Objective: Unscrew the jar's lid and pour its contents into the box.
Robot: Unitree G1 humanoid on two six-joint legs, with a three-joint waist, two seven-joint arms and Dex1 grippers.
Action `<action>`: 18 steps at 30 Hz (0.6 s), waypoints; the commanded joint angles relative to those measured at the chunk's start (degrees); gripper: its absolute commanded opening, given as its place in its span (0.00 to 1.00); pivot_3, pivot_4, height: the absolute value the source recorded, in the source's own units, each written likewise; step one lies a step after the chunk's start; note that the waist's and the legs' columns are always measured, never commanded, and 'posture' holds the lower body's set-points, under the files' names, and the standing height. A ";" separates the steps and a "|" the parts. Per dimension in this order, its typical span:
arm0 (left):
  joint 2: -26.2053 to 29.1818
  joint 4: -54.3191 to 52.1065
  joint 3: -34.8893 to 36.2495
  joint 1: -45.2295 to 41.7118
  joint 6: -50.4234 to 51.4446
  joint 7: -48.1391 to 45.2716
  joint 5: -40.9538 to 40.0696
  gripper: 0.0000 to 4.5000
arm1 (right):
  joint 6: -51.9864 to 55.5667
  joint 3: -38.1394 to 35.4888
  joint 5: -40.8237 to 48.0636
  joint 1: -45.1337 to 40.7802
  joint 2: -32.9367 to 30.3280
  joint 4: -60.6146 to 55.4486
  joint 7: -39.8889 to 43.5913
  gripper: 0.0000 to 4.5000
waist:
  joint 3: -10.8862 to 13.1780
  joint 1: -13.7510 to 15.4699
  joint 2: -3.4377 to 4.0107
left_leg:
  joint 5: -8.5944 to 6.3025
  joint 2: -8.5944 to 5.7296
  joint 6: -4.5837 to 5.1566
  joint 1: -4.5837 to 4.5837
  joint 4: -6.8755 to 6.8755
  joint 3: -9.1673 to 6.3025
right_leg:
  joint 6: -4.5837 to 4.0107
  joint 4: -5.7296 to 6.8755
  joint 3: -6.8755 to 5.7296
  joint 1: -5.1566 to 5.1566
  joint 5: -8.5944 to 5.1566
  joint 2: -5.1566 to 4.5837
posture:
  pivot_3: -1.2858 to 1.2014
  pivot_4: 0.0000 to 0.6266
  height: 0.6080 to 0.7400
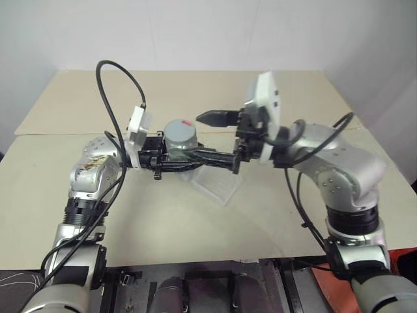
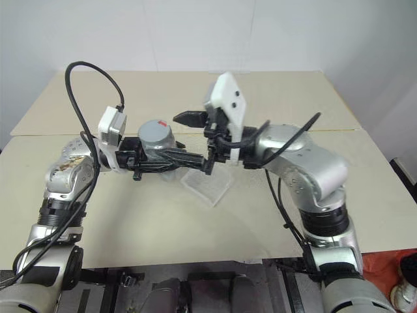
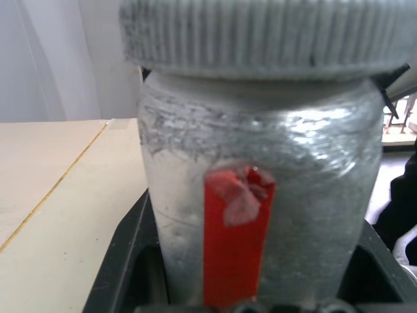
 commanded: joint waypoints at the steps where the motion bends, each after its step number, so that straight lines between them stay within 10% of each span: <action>1: -0.28 -0.84 0.31 -1.48 -1.53 0.00 -0.24 0.45 | -1.85 0.54 -1.78 -2.73 1.82 0.53 -1.28 0.99 | 0.00 0.03 0.00 | 0.00 0.00 0.00 -0.01 0.00 -0.01 | 0.00 0.00 -0.01 0.00 0.00 0.00 | 0.52 0.24 1.00; 18: 1.60 -2.64 0.72 -0.59 0.08 -0.67 -1.50 0.45 | -3.13 -0.82 -5.25 -3.23 4.69 6.34 -1.67 0.99 | 0.00 0.07 0.00 | 0.01 0.00 -0.02 -0.03 0.00 -0.01 | 0.00 0.03 -0.03 0.00 0.00 0.00 | 0.52 0.24 1.00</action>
